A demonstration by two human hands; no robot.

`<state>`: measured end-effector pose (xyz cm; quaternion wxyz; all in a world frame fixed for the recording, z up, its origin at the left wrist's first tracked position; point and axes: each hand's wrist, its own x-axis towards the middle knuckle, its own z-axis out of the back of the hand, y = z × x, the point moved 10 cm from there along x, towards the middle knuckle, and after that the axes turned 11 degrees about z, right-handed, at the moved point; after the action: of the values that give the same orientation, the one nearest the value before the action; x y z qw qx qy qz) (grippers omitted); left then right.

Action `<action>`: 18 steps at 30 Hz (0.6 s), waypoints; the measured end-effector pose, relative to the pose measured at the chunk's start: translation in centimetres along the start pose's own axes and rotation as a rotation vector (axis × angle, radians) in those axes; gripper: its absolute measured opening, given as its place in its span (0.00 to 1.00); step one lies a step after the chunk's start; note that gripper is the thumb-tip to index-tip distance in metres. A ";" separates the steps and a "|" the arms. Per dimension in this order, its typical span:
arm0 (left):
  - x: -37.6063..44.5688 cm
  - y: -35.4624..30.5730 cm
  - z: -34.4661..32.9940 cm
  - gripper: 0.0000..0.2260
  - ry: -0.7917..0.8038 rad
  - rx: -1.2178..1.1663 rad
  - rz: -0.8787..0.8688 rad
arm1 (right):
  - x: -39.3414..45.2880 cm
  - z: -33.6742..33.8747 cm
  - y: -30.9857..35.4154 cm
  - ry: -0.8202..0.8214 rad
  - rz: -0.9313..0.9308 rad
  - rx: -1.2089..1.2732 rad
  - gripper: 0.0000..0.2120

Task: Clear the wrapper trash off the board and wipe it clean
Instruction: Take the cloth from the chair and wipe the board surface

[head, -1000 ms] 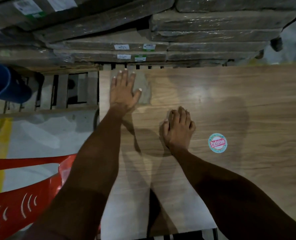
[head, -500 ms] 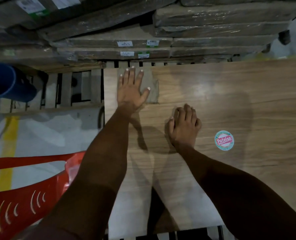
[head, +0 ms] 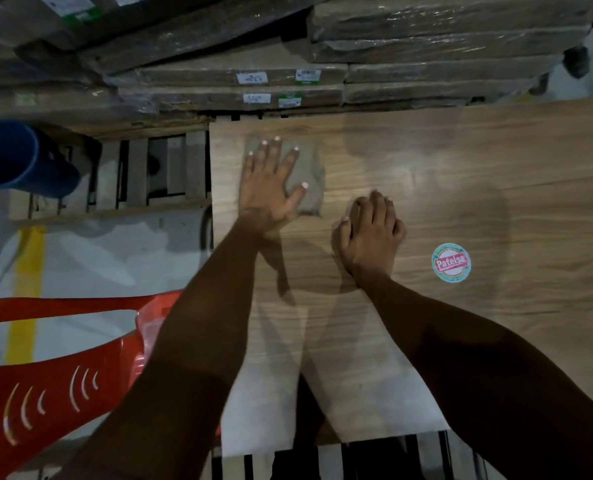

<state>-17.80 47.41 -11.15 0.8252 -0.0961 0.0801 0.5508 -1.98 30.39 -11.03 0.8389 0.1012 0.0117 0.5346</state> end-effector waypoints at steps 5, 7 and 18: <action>-0.8 6.2 0.3 0.34 -0.035 -0.012 0.166 | 0.1 -0.1 -0.1 0.000 -0.012 -0.005 0.25; -1.9 4.0 0.3 0.35 -0.059 -0.006 0.177 | 0.0 0.0 -0.1 -0.001 -0.011 -0.007 0.26; -5.0 2.7 -1.5 0.35 -0.054 -0.027 0.100 | 0.0 -0.1 0.0 0.019 0.000 -0.022 0.26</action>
<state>-22.19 43.61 -11.58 0.7971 -0.0879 0.0550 0.5949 -2.02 30.41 -11.07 0.8399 0.0869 0.0136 0.5355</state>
